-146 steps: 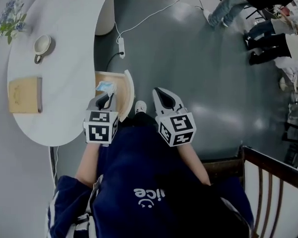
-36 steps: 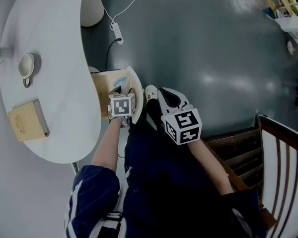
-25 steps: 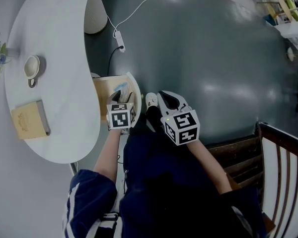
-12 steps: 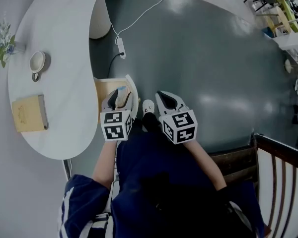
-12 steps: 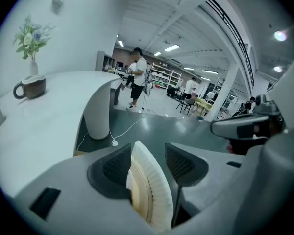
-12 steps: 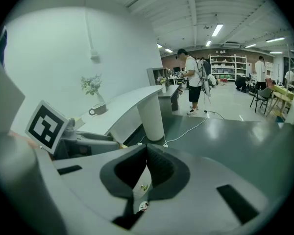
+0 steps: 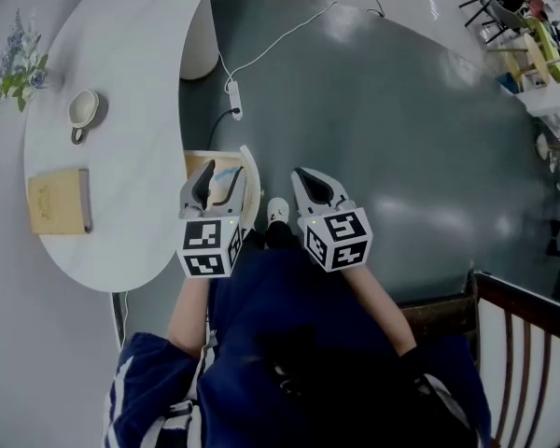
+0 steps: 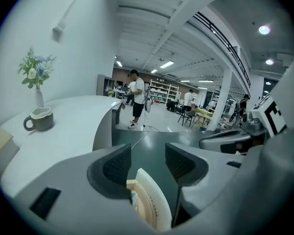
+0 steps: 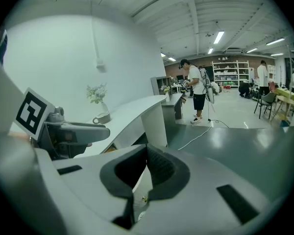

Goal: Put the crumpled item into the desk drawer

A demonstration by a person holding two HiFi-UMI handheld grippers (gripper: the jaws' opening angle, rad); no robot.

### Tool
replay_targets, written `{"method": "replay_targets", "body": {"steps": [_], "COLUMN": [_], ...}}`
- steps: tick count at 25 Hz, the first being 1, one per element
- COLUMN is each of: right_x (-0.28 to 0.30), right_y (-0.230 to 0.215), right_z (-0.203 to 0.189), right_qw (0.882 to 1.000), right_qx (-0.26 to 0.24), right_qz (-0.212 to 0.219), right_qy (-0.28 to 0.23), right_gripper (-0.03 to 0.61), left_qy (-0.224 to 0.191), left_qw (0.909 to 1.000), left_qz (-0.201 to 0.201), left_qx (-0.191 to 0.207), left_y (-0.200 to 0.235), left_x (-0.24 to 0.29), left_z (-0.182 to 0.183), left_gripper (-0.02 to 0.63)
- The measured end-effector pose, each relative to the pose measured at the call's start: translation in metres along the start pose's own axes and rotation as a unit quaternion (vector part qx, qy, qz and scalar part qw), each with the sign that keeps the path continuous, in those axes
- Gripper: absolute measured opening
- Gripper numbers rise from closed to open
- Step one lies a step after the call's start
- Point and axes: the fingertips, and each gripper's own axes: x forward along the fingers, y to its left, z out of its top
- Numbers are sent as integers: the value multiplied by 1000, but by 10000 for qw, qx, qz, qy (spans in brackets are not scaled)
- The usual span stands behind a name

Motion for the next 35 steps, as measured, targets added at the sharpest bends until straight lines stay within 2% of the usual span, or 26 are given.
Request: {"method": "replay_targets", "body": {"steps": [7, 19, 23, 27, 35], "right_x": [-13, -36, -37, -34, -32], "right_y": [-5, 4, 10, 16, 24], "right_z": [20, 79, 87, 85, 90], "right_qw": [9994, 9913, 9892, 9891, 9872], "right_qx": [-44, -656, -777, -788, -886], "right_qz": [-12, 87, 165, 244, 333], "right_qy": [-339, -1142, -1230, -1220, -1286], "right_gripper": [8, 6, 6, 8, 8], "left_qy": [-434, -1066, -1282, -1323, -1375], "left_qw": [9988, 9934, 9908, 9904, 9899], "left_qz": [42, -2, 61, 45, 163], "left_qx": [209, 433, 428, 410, 308], "left_y": [-9, -32, -32, -31, -23], "left_x": [-21, -56, -65, -68, -72], "left_z": [36, 80, 92, 90, 89], "left_gripper": [206, 206, 204, 201, 105]}}
